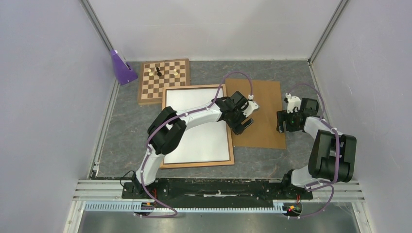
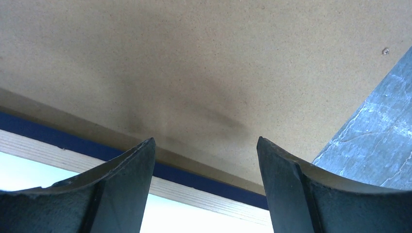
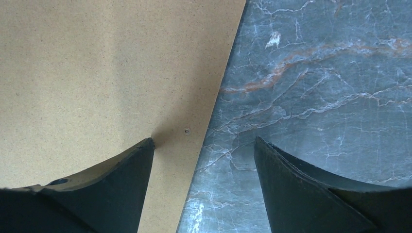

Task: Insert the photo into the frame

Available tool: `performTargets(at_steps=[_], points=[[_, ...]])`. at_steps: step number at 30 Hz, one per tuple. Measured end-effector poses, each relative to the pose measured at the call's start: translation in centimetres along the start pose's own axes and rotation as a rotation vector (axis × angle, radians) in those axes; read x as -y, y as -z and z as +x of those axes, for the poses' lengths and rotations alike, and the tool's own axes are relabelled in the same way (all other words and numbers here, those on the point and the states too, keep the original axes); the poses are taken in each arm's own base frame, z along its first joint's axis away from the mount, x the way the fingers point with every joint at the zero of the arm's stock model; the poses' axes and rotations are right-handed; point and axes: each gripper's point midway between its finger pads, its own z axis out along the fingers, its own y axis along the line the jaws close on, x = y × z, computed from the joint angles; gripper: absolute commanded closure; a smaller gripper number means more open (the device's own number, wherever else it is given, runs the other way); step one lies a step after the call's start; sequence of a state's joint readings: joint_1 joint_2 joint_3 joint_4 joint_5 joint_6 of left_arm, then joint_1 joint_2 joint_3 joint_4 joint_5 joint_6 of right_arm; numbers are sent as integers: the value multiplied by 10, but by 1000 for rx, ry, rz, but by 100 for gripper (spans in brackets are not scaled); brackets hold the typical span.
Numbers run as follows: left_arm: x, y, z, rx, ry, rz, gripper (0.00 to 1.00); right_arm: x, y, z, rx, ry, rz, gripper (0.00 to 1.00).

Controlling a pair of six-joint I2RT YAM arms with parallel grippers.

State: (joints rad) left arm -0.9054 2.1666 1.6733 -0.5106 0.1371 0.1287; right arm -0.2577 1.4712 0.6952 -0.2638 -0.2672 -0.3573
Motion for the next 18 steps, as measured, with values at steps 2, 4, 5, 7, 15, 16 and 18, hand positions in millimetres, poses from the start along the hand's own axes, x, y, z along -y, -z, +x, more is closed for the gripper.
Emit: performTargets(at_steps=[2, 4, 5, 7, 15, 16, 18], points=[[-1, -1, 1, 0, 1, -3, 17, 1, -1, -2, 4, 4, 1, 22], [-1, -2, 4, -3, 2, -5, 17, 2, -3, -3, 9, 6, 3, 23], [-2, -3, 5, -7, 3, -5, 17, 3, -3, -4, 11, 8, 4, 23], [-3, -3, 8, -13, 6, -6, 17, 4, -4, -6, 18, 12, 6, 24], [-11, -3, 14, -18, 24, -15, 17, 8, -7, -12, 40, 24, 18, 25], [-12, -2, 15, -18, 26, -15, 17, 8, -8, -13, 42, 25, 18, 25], [-14, -1, 16, -19, 31, -17, 17, 9, -8, -13, 45, 26, 20, 25]])
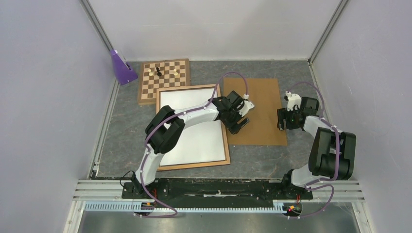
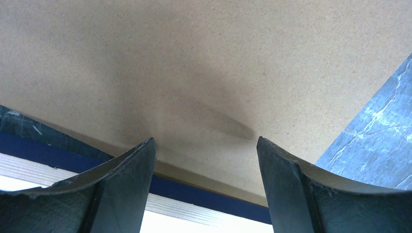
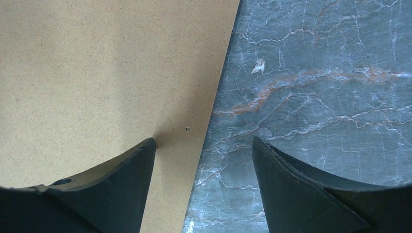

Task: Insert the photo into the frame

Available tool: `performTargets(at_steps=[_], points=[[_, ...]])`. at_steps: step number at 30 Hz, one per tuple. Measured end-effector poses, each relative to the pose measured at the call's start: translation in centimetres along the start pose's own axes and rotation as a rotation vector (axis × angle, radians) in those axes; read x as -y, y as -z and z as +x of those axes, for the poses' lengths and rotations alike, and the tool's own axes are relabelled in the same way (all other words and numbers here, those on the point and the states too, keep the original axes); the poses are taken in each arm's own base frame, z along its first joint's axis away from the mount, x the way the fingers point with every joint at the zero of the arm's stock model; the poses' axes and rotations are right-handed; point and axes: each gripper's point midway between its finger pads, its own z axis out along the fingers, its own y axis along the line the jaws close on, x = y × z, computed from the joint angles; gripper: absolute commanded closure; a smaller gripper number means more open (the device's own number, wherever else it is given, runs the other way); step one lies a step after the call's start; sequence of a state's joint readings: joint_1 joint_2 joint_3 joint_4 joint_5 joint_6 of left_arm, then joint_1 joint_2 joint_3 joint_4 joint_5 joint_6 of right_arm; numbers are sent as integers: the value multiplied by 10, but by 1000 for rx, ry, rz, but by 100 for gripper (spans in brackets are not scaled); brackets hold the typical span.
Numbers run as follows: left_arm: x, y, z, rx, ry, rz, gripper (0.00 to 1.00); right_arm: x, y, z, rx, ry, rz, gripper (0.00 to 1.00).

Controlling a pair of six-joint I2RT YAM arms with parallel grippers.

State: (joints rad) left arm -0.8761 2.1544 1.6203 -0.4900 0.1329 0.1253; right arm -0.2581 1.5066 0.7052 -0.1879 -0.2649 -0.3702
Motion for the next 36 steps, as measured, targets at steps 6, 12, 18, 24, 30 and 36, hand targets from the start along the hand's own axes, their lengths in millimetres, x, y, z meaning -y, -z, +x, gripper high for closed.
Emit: performTargets(at_steps=[6, 12, 18, 24, 30, 36], points=[[-7, 3, 4, -4, 14, -8, 17, 1, 0, -2, 6, 3, 4, 25], [-11, 7, 8, -8, 24, -16, 17, 1, 0, -2, 6, 4, 5, 26], [-12, 11, 16, -20, 29, -21, 17, 1, 0, -2, 7, 4, 6, 26], [-14, 15, 25, -33, 32, -34, 17, 2, 0, -2, 9, 11, 8, 26], [-13, 16, 24, -33, 82, -36, 14, 2, 0, -3, 10, 12, 8, 26], [-14, 23, 13, -33, 198, -41, 13, 5, 1, -2, 13, 14, 27, 26]])
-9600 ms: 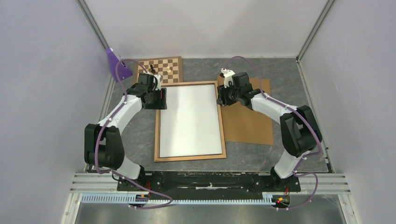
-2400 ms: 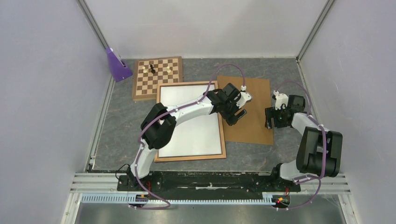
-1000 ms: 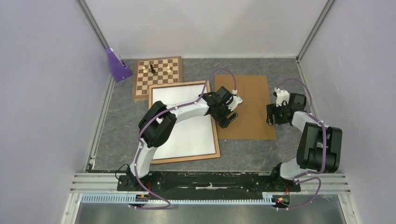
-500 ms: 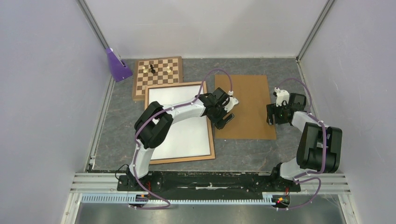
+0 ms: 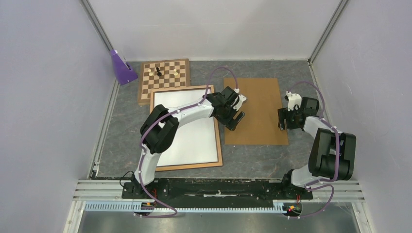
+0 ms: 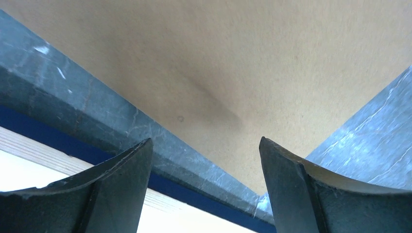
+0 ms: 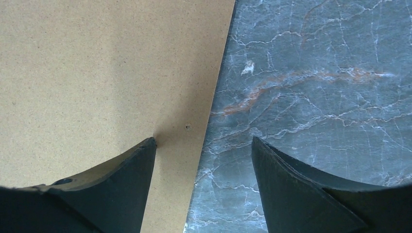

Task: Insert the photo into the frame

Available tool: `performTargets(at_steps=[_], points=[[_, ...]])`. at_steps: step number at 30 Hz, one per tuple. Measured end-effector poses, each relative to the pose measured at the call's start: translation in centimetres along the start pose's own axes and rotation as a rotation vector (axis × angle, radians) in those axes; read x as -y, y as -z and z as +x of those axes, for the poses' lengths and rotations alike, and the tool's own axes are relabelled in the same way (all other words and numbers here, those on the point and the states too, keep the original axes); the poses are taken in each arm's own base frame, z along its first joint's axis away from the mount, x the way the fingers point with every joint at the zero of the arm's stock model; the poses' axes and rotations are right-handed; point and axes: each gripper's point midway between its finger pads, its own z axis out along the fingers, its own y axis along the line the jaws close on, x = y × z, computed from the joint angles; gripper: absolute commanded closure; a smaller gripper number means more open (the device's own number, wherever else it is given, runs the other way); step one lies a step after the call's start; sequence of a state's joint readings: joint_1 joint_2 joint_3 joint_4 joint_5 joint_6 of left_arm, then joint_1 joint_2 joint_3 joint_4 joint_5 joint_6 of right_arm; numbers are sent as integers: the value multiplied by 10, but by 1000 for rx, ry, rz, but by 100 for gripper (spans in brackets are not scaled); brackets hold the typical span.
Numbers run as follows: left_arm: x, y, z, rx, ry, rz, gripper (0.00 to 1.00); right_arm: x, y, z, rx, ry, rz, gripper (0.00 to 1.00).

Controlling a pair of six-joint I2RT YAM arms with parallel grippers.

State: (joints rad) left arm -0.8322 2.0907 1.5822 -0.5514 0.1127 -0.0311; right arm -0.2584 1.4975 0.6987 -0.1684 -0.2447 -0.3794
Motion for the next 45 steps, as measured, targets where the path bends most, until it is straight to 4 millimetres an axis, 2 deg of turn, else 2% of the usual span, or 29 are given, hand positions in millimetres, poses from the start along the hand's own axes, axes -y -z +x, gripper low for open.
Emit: performTargets(at_steps=[6, 11, 17, 23, 31, 36, 45], points=[[-4, -1, -26, 38, 67, -5, 13, 6, 2, 2, 5, -19, 7, 23], [-6, -14, -44, 49, 95, -9, 13, 10, 3, 6, 5, -66, -11, 23], [-9, -30, -38, 21, 101, -14, 13, 16, 1, 4, 4, -112, -50, 24], [-12, -32, -36, 18, 106, -12, 17, 23, -2, -3, 36, -164, -116, 24], [-11, -34, -35, 34, 130, 15, 20, 17, -15, -24, 102, -186, -247, 26], [-7, -34, -36, 56, 157, 46, 14, 12, -20, -30, 130, -192, -303, 27], [-4, -31, -39, 108, 279, 66, 10, 11, -20, -30, 145, -197, -321, 27]])
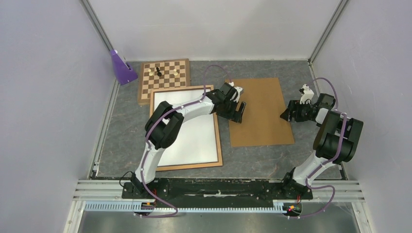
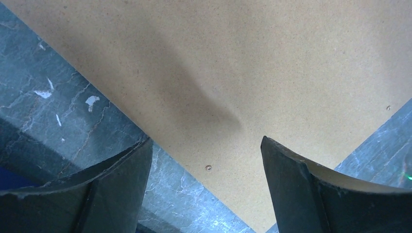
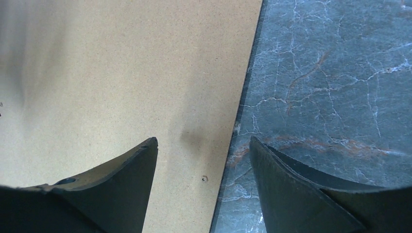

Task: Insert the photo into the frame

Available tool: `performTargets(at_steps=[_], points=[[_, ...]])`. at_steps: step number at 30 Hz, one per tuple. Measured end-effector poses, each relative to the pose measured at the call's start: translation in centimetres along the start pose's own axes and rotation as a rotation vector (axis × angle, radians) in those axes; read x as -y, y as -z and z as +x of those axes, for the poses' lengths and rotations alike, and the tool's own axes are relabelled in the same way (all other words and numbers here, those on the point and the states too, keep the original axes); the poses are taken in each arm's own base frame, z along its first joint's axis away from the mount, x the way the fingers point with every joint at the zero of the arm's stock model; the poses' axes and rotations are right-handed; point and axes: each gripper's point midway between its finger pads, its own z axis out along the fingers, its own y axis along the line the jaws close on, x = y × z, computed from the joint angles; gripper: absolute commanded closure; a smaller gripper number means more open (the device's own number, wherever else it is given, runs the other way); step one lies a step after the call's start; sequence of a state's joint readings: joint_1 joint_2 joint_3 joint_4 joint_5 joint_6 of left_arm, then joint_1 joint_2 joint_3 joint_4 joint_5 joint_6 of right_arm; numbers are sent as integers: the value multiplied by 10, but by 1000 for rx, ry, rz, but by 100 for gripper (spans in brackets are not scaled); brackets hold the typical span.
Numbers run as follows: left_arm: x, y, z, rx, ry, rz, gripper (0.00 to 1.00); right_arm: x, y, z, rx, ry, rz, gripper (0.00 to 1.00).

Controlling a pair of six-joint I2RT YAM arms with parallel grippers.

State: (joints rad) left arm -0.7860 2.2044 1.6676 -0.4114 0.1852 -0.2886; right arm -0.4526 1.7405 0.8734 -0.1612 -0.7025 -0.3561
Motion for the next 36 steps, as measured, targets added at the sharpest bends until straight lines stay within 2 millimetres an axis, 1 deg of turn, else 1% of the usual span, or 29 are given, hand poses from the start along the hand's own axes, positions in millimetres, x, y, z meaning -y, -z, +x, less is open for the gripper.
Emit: performTargets(at_steps=[12, 18, 29, 36], points=[[-19, 10, 0, 31, 145, -12, 10, 2, -1, 3, 18, -36, -42, 30], [-16, 9, -1, 35, 168, 9, 11, -3, -4, 4, 29, -43, -82, 31], [-8, 8, -1, 27, 230, 51, 14, -20, -7, 4, 46, -69, -195, 32], [-7, 7, -1, 11, 246, 54, 14, -21, -5, 2, 56, -69, -205, 34]])
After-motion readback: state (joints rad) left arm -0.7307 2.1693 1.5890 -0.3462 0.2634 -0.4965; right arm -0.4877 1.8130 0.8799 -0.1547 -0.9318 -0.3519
